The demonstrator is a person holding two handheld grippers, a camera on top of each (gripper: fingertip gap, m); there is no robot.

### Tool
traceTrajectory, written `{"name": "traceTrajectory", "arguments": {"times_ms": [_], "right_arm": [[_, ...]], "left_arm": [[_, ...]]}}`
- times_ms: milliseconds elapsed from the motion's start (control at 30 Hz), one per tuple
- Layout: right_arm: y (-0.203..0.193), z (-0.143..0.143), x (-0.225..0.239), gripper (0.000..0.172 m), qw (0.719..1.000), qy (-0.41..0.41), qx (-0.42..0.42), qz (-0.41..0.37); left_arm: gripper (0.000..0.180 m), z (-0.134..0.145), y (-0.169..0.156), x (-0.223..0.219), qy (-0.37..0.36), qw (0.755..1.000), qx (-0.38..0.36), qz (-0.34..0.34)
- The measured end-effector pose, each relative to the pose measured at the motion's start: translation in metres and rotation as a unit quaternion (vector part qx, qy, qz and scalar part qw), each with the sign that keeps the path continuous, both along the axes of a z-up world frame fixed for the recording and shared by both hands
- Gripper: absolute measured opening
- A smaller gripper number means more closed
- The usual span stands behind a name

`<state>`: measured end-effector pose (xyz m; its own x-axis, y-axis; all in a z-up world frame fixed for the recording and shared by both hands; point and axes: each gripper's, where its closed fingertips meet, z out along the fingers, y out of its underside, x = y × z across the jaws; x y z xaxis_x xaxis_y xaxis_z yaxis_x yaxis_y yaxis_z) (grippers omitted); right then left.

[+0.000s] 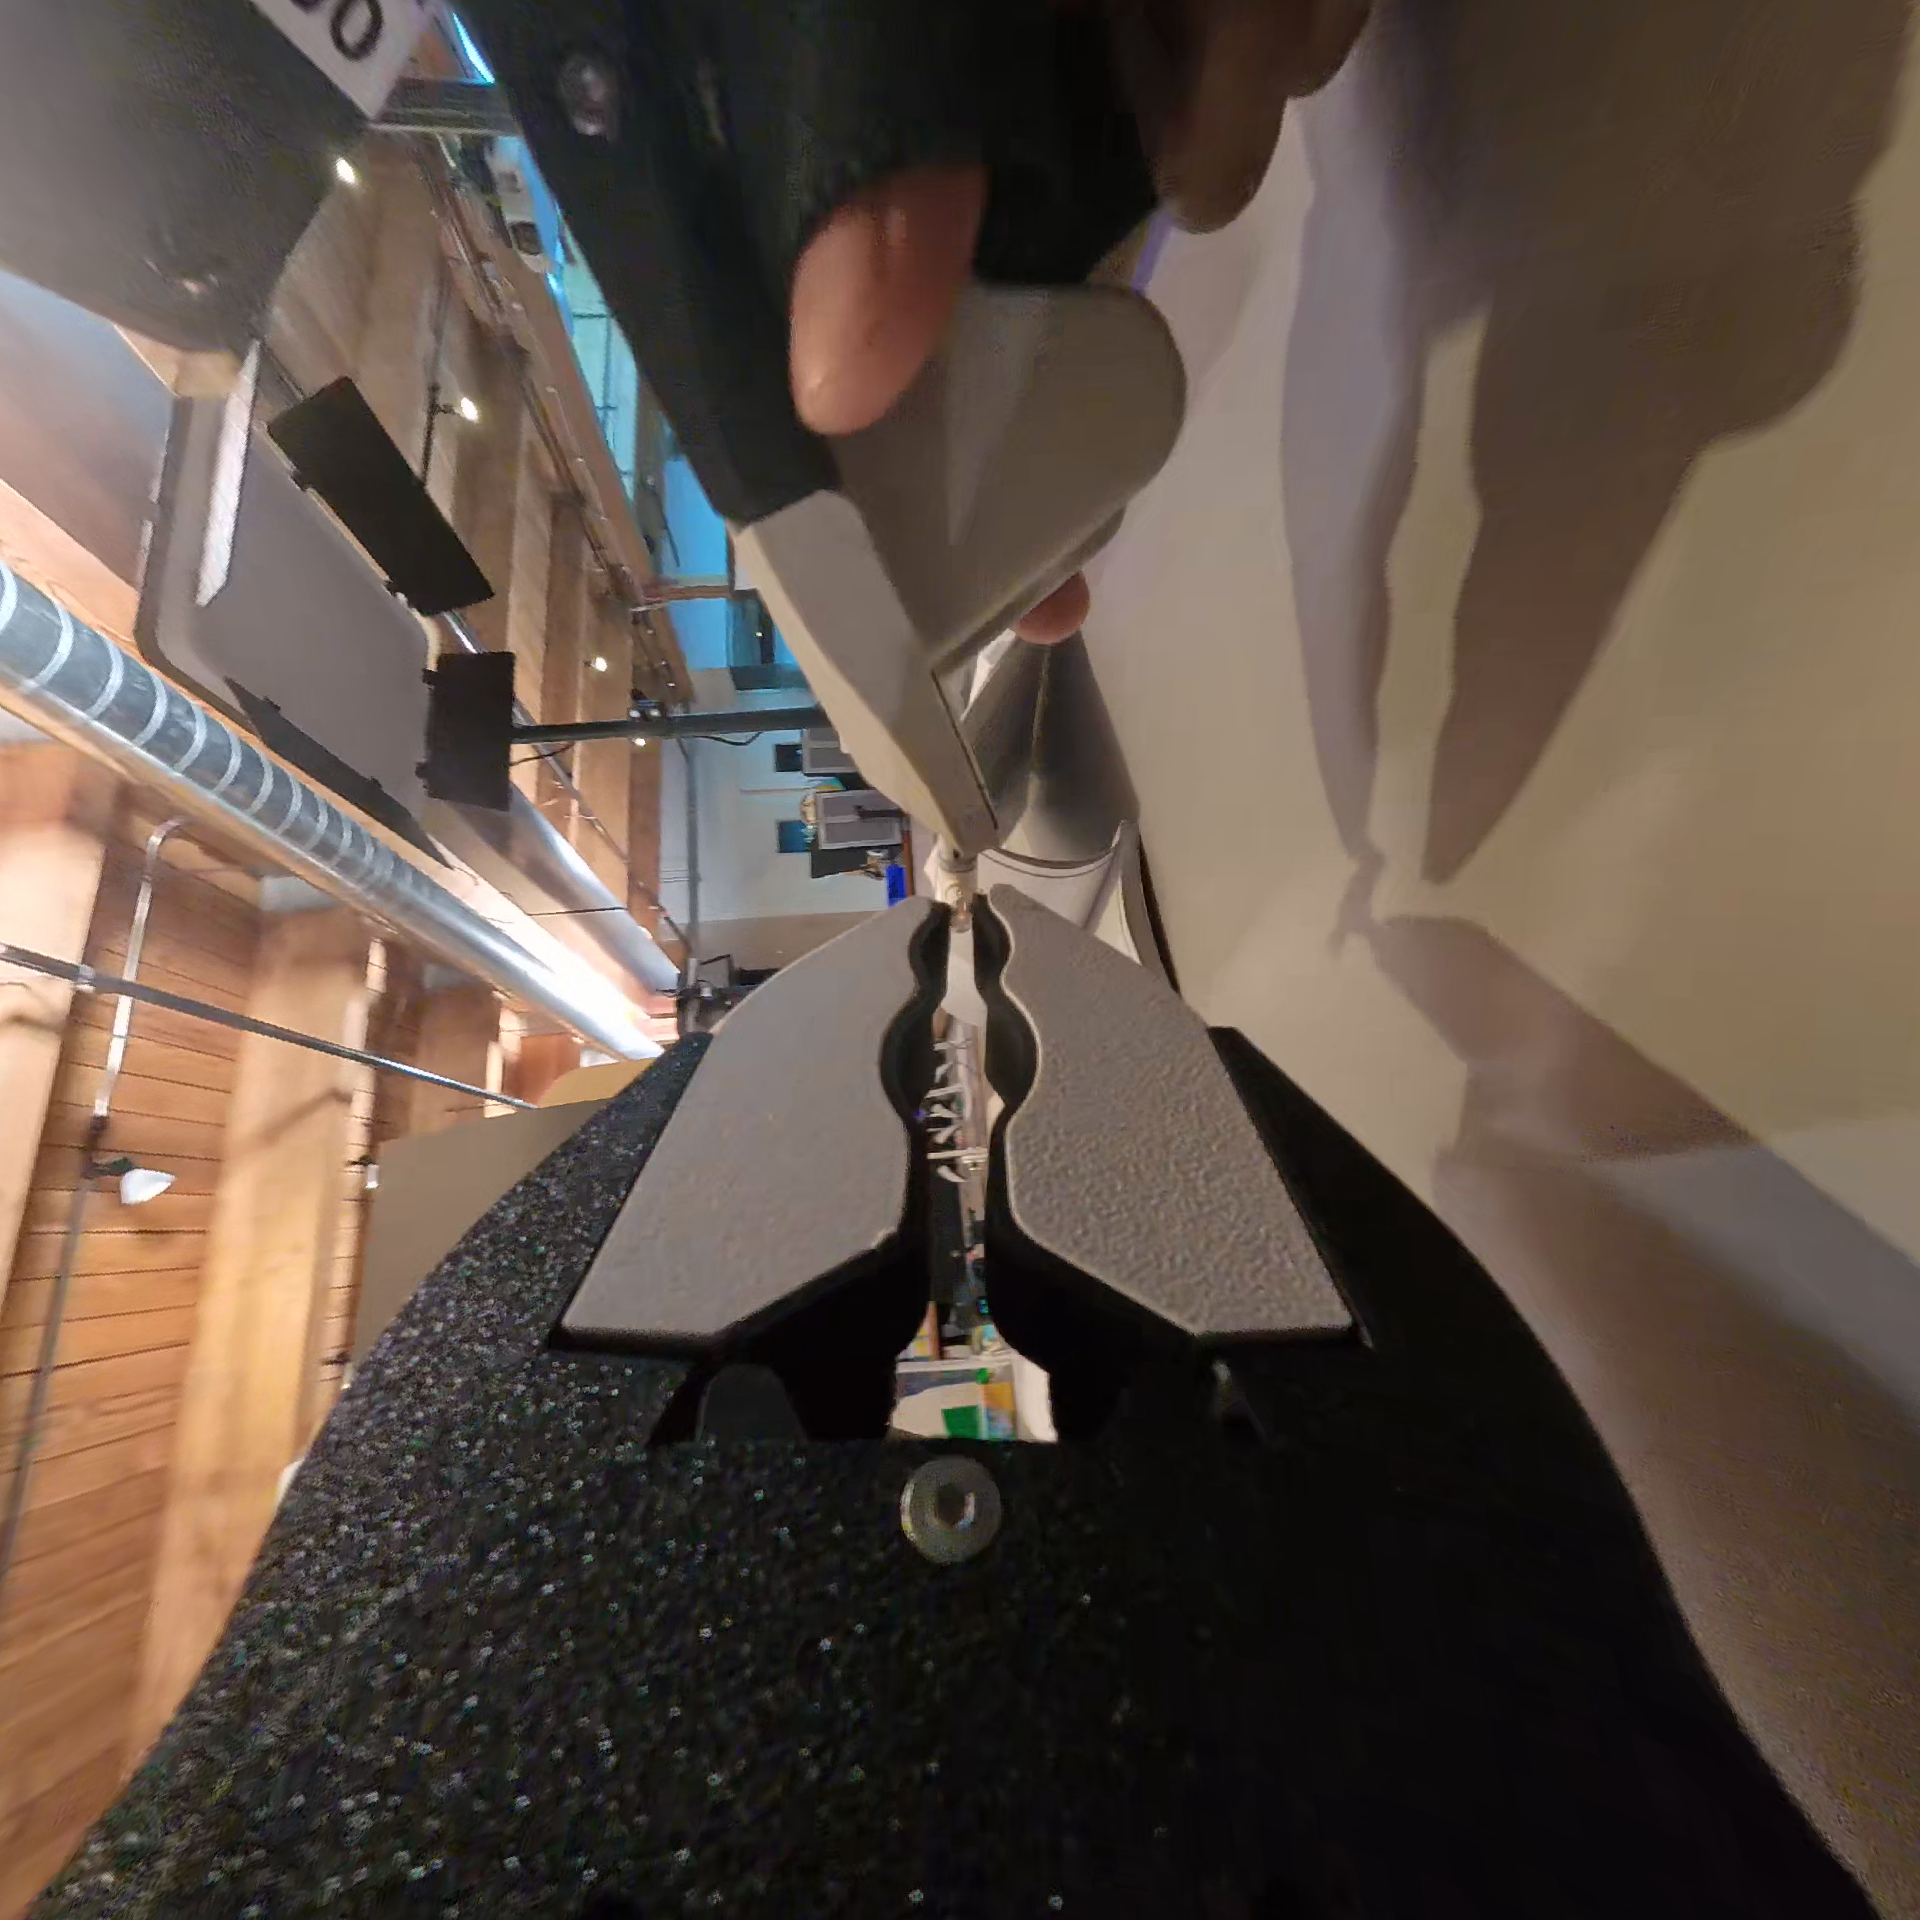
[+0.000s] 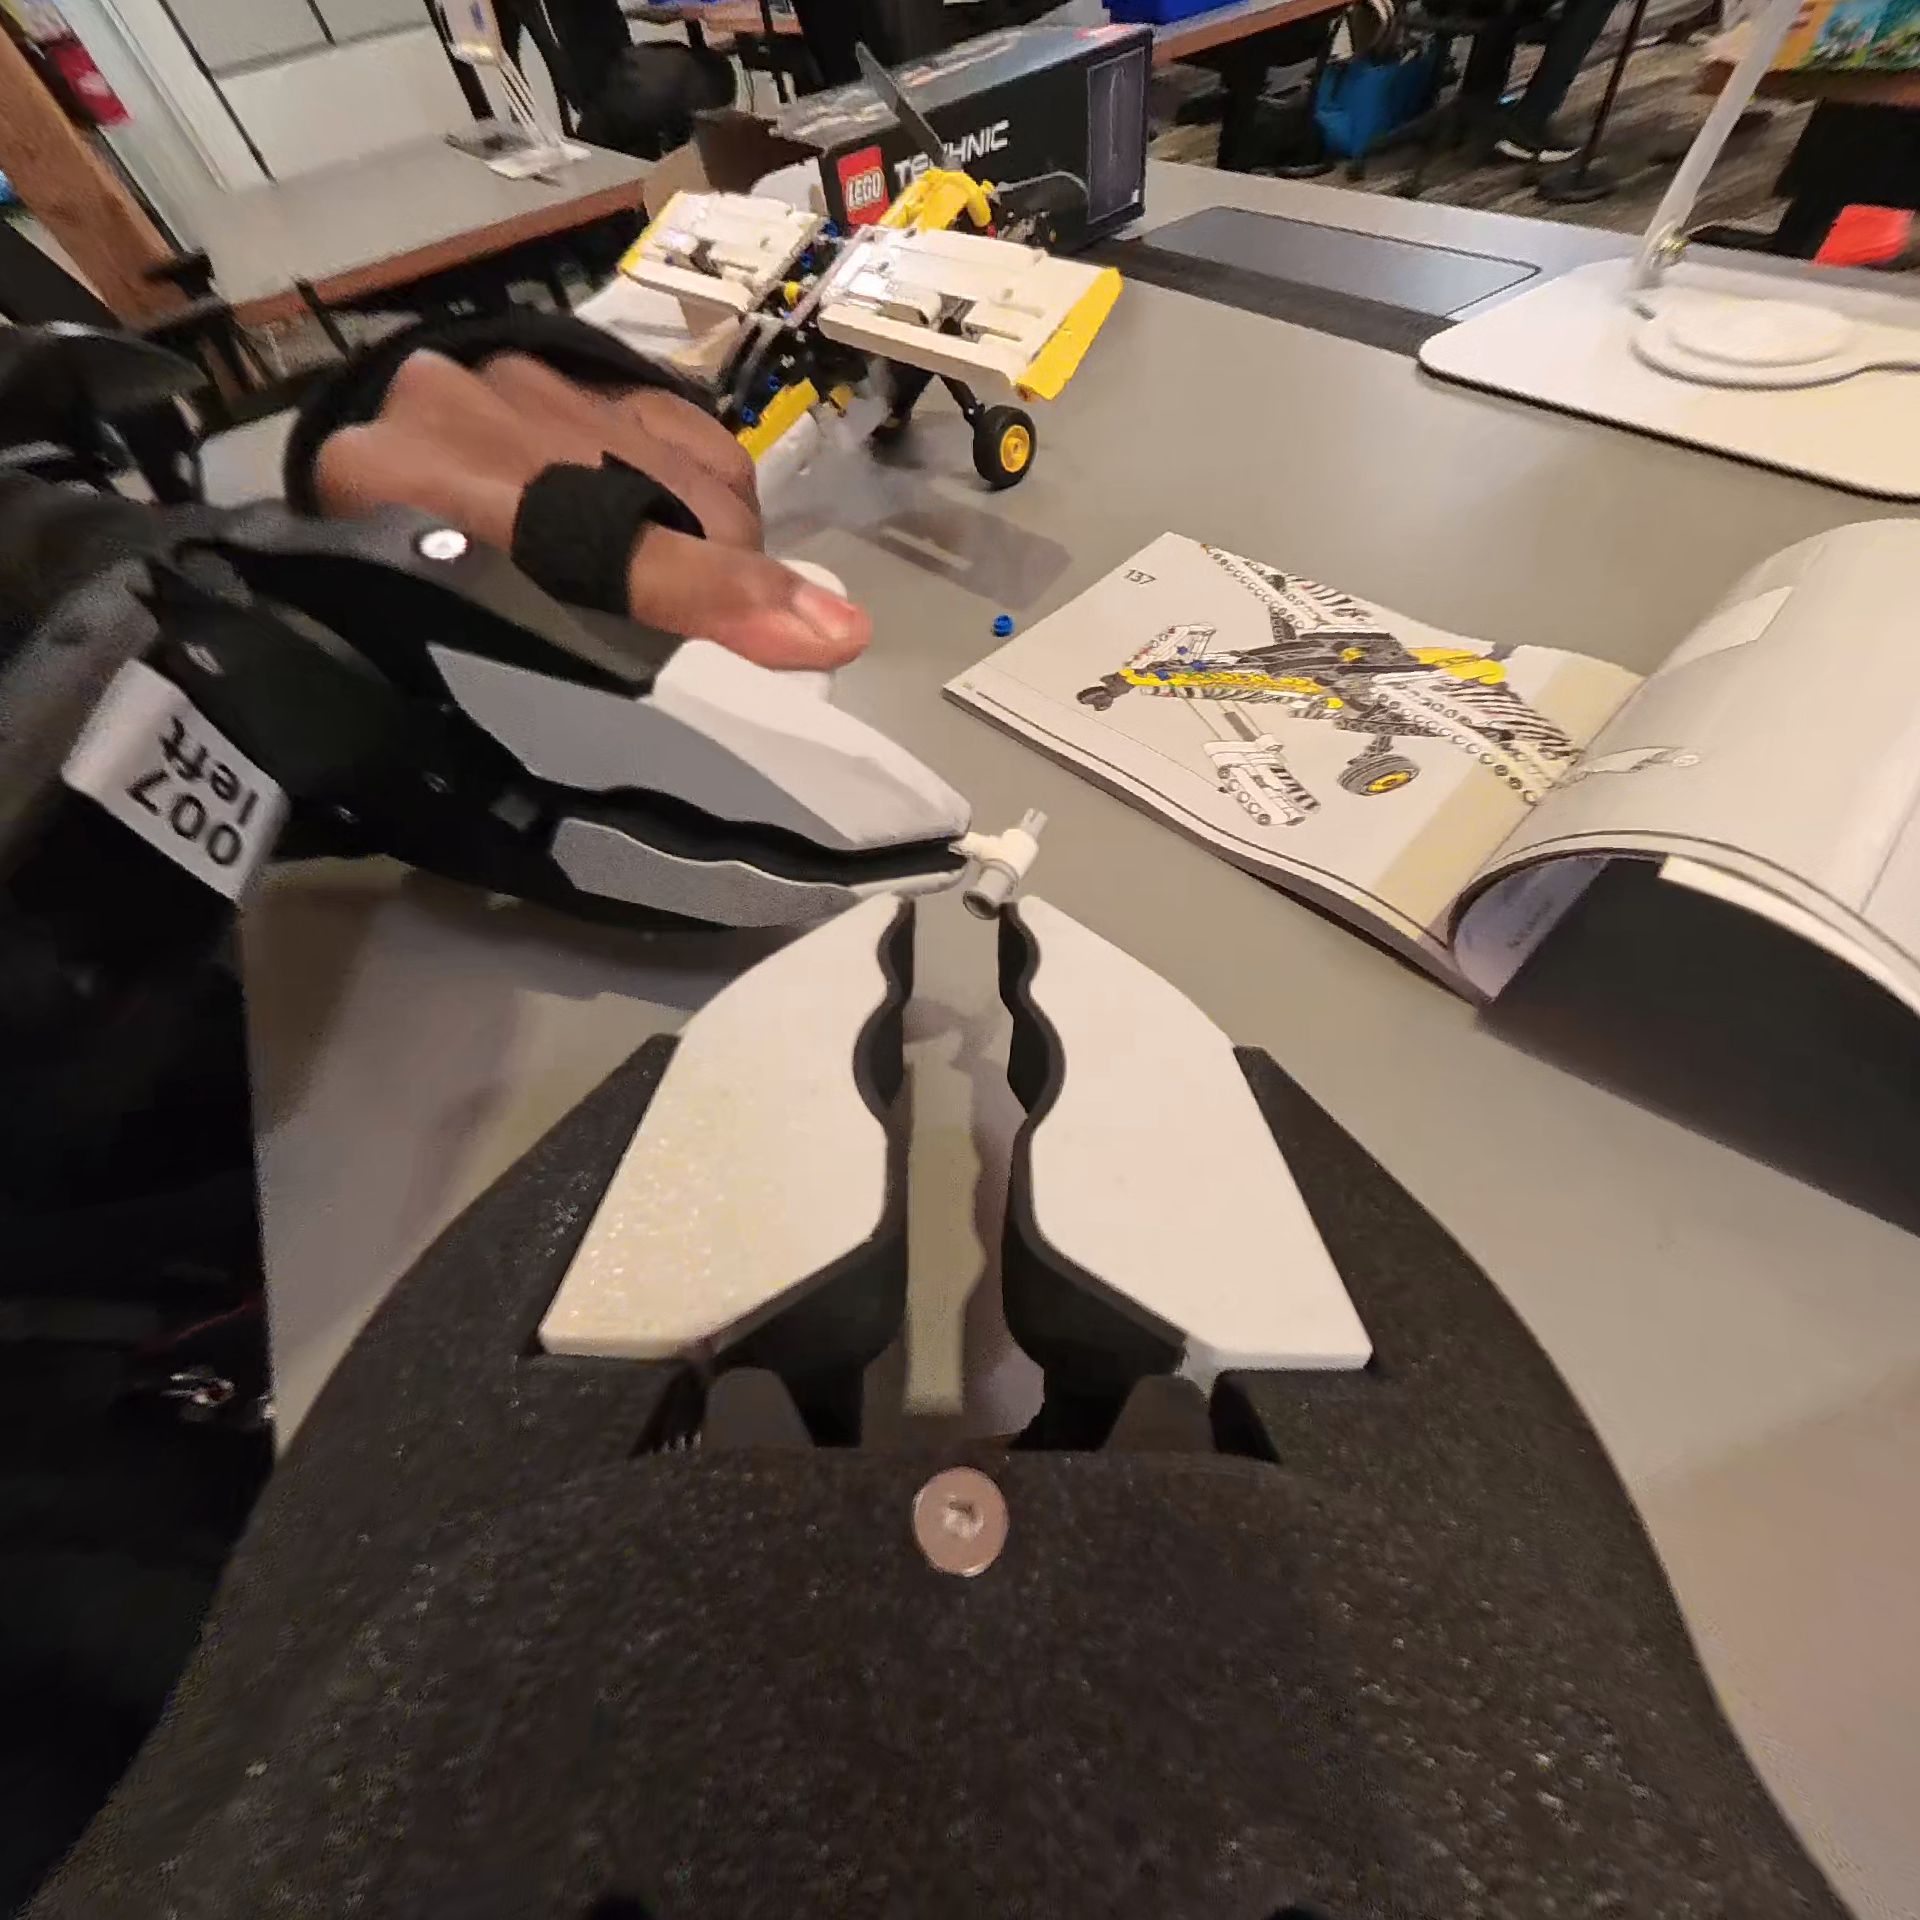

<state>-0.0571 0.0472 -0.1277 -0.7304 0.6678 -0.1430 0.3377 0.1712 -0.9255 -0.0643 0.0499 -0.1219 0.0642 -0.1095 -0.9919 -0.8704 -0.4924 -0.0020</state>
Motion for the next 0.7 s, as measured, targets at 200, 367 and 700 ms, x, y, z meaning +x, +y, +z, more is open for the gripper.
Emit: {"name": "traceTrajectory", "arguments": {"times_ms": [200, 367, 700], "right_arm": [[-0.003, 0.000, -0.001, 0.013, 0.996, -0.056, -0.061, 0.013], [-0.002, -0.002, -0.004, 0.008, 0.998, -0.040, -0.054, 0.011], [-0.001, 0.009, -0.009, 0.006, 0.992, 0.109, 0.062, 0.011]], "left_arm": [[0.004, 0.000, -0.002, 0.008, 0.046, 0.999, -0.003, -0.020], [0.005, -0.001, -0.002, 0.007, -0.040, 0.998, 0.031, -0.036], [0.013, 0.014, -0.008, 0.002, -0.725, 0.670, 0.134, -0.093]]}}
